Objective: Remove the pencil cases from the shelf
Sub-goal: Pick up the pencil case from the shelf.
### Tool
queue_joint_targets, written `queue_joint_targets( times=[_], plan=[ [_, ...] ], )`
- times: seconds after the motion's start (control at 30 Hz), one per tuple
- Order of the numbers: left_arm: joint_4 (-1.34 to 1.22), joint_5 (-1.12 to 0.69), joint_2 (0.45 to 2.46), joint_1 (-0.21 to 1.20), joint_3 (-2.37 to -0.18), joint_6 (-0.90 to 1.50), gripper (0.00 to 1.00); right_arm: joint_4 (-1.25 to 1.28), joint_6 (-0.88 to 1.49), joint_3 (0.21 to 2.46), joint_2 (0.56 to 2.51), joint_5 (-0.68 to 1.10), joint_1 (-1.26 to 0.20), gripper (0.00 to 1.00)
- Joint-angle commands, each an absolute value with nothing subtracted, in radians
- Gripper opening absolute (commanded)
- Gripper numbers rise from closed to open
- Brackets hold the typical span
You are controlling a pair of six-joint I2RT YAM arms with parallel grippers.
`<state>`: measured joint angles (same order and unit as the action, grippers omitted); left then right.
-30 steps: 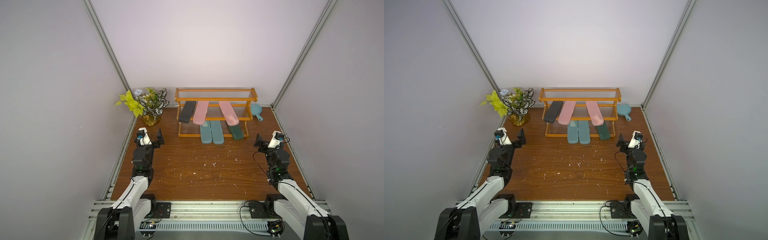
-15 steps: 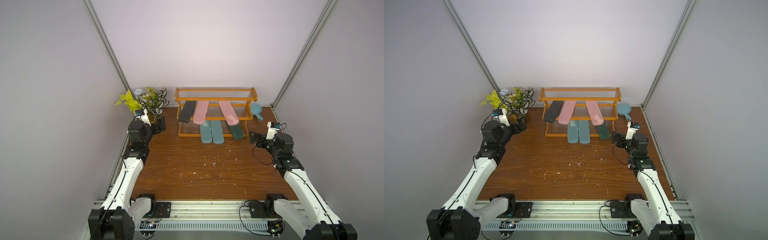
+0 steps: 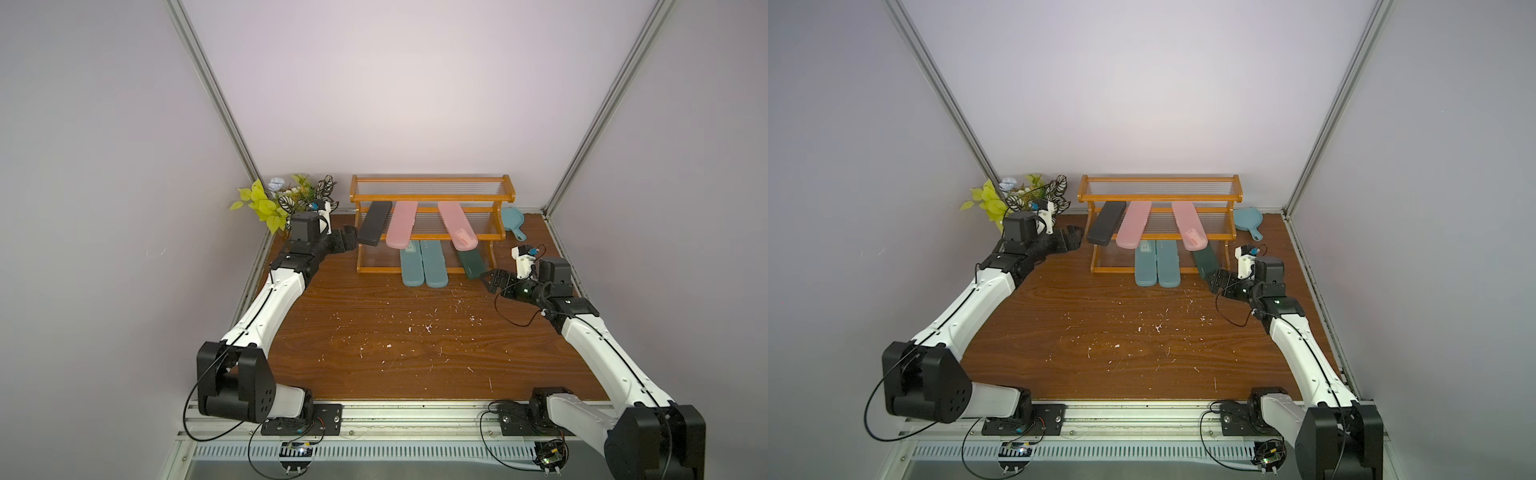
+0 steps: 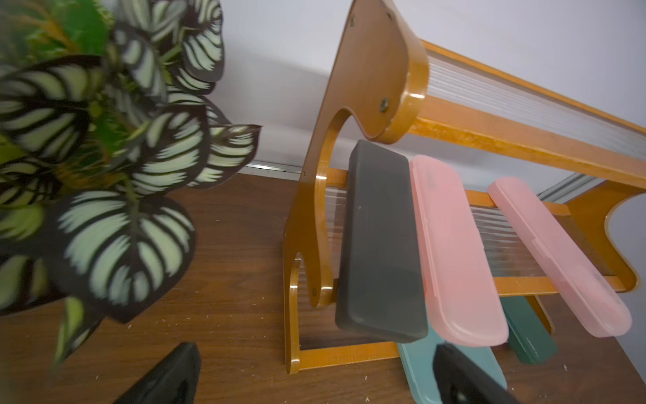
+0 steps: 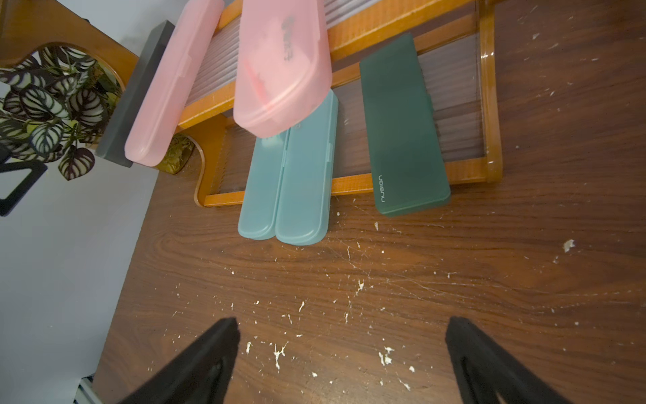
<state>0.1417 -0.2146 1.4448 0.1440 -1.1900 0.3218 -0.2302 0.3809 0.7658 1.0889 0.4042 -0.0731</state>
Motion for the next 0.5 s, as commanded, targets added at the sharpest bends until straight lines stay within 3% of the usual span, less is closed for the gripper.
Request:
queue_joint_targets(
  times=[0.0,0.47],
  plan=[
    [0.209,-0.183,1.515,0.180,-1.287,0.304,0.98,-0.257,0.368,0.811,1.092,0.420,-0.082,0.99],
    [0.327,-0.161,1.745,0.240,-1.561,0.307,0.99,-0.261,0.365,0.825,1.078,0.353,-0.083,0.99]
  ],
)
